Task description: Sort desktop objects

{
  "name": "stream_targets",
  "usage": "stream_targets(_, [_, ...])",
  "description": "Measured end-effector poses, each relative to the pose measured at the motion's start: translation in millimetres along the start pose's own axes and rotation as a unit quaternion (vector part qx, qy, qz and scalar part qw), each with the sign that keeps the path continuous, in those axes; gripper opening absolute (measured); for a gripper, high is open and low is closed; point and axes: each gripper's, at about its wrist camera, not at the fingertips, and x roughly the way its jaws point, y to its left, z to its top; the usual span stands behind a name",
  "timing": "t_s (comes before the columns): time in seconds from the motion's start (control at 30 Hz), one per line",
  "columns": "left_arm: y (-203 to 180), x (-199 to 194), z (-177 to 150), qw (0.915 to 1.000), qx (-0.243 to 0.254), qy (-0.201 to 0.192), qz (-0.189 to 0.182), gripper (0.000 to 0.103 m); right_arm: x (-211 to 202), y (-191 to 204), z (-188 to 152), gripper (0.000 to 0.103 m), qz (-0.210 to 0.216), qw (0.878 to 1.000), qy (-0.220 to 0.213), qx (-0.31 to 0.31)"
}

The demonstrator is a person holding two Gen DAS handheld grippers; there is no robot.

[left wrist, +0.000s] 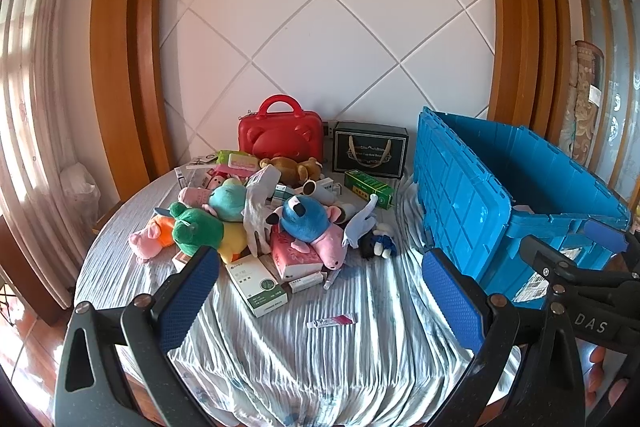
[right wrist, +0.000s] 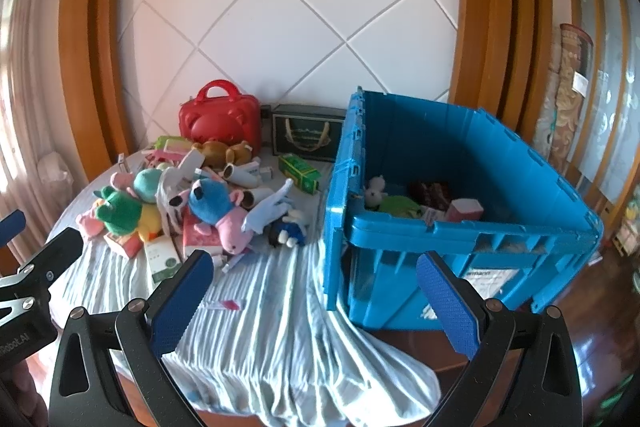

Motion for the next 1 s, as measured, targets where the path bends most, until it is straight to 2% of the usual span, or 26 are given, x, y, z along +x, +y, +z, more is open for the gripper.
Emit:
stream_targets(0.77, [7.4, 1.2, -3.0, 0.9999, -0.009, 0.002, 0.005, 0.102, 2.1, 10.1, 3.2, 0.103, 0.004, 1.0, 0.004, -0.011])
stream_targets(1.0, [21.2, 20.7, -5.1, 0.9995, -0.024, 0.019, 0.009, 0.102, 17.0, 18.2, 6.3, 0.103, 0.012, 1.0, 0.013, -0.021])
